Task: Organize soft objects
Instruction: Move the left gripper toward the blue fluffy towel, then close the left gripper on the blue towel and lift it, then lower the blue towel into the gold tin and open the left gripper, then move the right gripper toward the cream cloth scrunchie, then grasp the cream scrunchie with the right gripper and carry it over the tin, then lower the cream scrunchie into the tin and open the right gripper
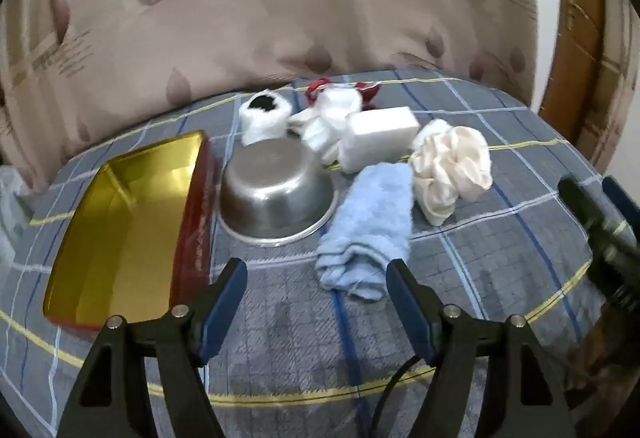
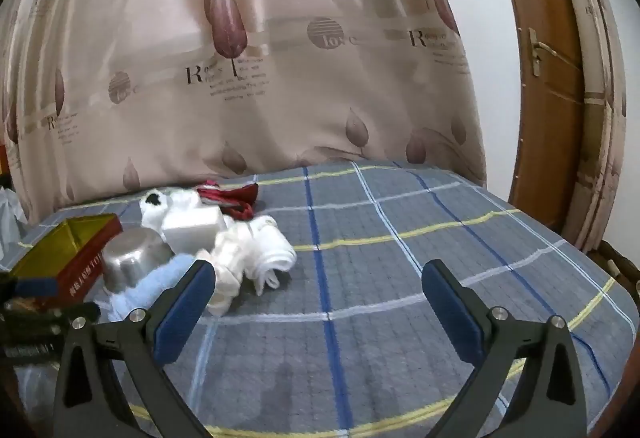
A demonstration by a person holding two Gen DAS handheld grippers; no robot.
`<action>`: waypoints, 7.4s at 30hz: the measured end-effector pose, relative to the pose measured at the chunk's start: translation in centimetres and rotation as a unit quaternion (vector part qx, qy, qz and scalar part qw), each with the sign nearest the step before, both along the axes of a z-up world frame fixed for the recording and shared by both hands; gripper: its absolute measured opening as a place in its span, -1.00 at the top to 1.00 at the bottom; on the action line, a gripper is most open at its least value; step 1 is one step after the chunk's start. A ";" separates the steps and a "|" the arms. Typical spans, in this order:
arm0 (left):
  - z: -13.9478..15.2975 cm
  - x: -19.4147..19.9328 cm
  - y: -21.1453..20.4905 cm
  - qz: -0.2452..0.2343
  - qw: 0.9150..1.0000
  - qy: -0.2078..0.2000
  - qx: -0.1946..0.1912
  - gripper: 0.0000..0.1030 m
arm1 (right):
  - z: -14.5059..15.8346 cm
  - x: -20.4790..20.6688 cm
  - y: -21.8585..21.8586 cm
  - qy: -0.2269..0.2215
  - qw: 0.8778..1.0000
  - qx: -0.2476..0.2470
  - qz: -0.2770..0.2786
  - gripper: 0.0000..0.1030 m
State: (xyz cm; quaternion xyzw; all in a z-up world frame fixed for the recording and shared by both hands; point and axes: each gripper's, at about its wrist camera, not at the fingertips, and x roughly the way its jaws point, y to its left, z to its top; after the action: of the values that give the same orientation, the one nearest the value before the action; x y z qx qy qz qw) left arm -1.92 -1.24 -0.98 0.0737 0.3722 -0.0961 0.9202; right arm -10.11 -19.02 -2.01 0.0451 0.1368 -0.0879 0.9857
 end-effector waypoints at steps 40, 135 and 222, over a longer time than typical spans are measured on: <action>-0.4 6.8 -4.3 -0.071 0.991 0.089 0.072 -0.44 | -1.7 -0.1 -2.2 0.007 0.998 0.058 0.023 -1.00; 2.1 -8.0 16.7 0.230 0.967 0.105 -0.030 0.07 | 1.2 6.4 2.2 0.141 0.979 0.068 0.127 -0.51; 0.5 -8.1 15.5 0.155 0.981 0.112 -0.031 0.07 | 2.3 6.5 10.1 0.097 0.983 -0.105 0.120 -0.82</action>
State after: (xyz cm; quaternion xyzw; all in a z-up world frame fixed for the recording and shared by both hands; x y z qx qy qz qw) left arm -9.98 14.30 -0.44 -0.0242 0.4771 0.0285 0.8781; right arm -3.63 -8.90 0.26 -0.0838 0.2260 0.0131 0.9704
